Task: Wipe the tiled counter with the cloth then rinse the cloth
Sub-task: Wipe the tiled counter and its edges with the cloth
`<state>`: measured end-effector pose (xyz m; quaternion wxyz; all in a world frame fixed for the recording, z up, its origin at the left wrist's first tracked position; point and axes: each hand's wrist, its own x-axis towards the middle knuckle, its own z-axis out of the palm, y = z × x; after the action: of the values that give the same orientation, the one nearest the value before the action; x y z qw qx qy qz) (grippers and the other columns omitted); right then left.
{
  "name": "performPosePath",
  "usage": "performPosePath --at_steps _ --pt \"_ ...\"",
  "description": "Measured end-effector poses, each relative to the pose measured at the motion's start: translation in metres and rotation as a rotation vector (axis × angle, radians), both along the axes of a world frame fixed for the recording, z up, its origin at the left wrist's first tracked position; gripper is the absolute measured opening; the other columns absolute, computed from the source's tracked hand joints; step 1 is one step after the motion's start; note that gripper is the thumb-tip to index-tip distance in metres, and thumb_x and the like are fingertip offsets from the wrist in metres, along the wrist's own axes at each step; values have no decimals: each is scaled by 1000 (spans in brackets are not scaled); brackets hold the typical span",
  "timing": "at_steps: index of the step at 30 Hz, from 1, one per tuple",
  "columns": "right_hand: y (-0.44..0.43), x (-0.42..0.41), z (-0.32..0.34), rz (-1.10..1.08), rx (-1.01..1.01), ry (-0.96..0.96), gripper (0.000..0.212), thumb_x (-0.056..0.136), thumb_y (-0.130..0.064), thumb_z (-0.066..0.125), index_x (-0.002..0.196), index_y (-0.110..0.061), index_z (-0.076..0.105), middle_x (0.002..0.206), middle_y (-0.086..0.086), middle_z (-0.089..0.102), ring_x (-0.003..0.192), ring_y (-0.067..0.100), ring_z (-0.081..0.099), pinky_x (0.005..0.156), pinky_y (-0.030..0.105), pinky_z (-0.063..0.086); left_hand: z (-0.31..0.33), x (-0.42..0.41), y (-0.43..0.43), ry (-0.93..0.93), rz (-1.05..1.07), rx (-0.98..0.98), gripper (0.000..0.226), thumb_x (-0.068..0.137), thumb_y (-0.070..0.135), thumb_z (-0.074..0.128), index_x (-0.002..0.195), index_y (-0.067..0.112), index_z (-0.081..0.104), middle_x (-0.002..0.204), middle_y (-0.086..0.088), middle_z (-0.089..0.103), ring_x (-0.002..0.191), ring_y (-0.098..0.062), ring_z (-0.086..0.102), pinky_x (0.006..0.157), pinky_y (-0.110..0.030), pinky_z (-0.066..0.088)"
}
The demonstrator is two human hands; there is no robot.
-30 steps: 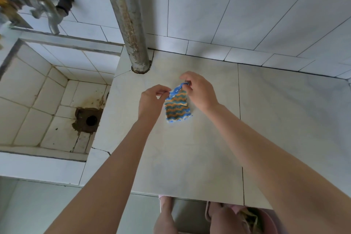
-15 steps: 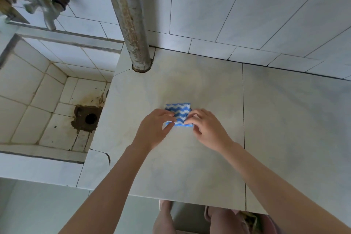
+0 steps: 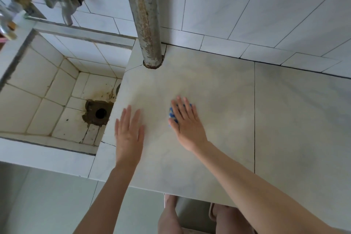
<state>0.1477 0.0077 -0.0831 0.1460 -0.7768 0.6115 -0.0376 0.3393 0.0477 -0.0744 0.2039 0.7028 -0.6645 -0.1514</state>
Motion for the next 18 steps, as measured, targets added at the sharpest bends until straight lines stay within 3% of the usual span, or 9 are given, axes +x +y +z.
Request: performPosePath --at_steps 4,9,13,18 --pt "59 30 -2 261 -22 -39 55 101 -45 14 149 -16 15 154 5 24 145 21 14 115 40 16 -8 36 39 -62 187 67 48 101 19 33 147 14 24 157 -5 14 146 -16 6 119 -32 -2" --pt "41 24 20 496 -33 -107 53 101 -40 15 149 -18 12 157 -2 12 146 15 3 118 30 1 -14 67 73 -78 347 184 51 101 32 23 149 15 18 157 3 -2 144 -8 -7 114 -23 -15" --pt "28 15 5 764 -74 6 51 103 -38 14 146 -18 32 153 -2 30 143 17 21 118 30 7 -12 84 84 -104 428 209 59 100 43 16 149 11 19 157 -2 -1 144 -10 -9 115 -23 -14" --pt "4 35 -2 678 -176 55 49 102 -35 17 145 -16 32 151 0 32 141 19 28 113 36 20 -11 95 84 -156 461 240 70 94 55 10 150 15 -1 157 -3 -13 143 -13 -19 115 -28 -16"
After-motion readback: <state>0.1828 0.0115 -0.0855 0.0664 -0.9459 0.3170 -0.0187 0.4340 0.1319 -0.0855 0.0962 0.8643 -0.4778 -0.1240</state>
